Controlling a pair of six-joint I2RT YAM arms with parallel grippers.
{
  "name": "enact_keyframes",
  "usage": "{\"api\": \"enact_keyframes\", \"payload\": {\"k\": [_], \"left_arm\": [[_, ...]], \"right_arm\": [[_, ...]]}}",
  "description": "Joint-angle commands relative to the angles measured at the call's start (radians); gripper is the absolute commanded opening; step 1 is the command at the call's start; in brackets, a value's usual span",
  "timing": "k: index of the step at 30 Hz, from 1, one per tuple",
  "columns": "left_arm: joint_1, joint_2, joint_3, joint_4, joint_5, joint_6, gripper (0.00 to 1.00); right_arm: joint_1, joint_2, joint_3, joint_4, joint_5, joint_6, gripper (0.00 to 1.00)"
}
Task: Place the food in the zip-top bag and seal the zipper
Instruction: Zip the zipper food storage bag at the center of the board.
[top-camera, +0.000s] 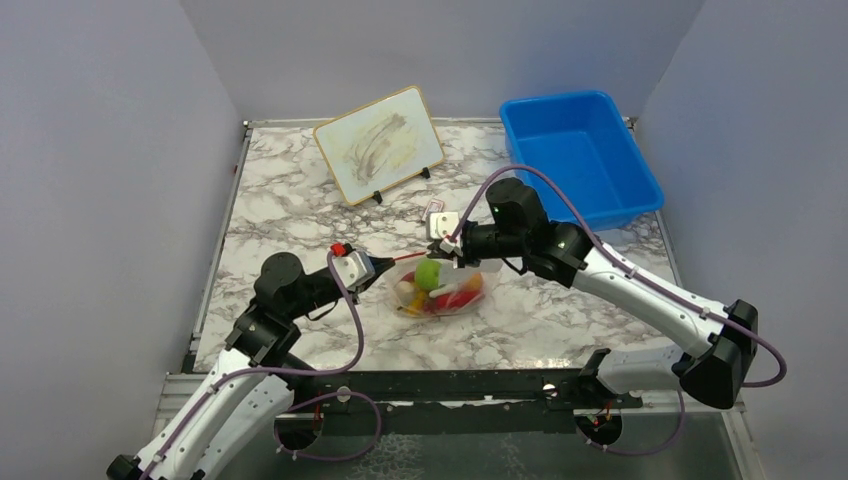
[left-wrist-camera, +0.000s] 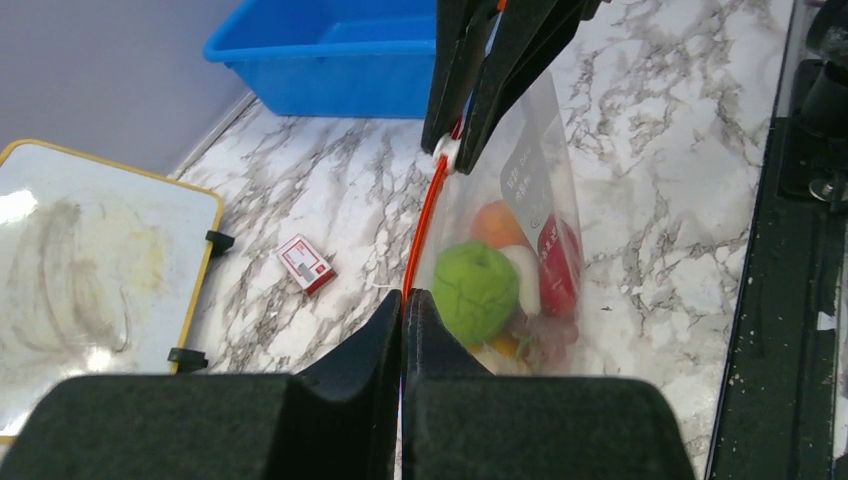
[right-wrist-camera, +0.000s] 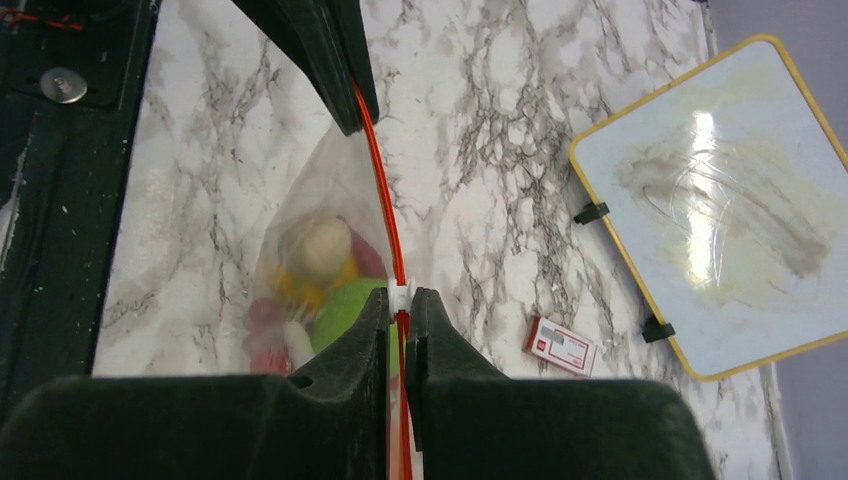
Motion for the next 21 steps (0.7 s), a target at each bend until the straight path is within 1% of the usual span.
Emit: {"api": "enact_keyframes", "payload": {"k": [1,4,7,16,21], "left_arm": [[0.003,-0.034,0.042,-0.033,-0.147,0.023,0.0],[0.004,-0.053,0.038,-0.034,-0.224,0.025,0.0],[0.004,-0.066,0.034,-0.031,-0.274,0.025,0.0],[0.003,-0.084,0.043,-0.044,-0.333,0.02,0.0],[0.003,-0.089,0.044,-0.057,-0.396,0.019,0.0]], "right_arm": [[-0.05,-0.048,-0.019,-0.05,0.034,-0.009,0.01],[-0.075,-0.061,-0.028,-0.057,0.029,-0.007,0.01],[-0.093,-0.073,-0.035,-0.061,0.025,-0.007,0.01],[-0.129,-0.091,-0.044,-0.072,0.024,-0.007,0.01],[-0.144,-0.099,-0.047,-0.08,0.024,-0.007,0.01]]}}
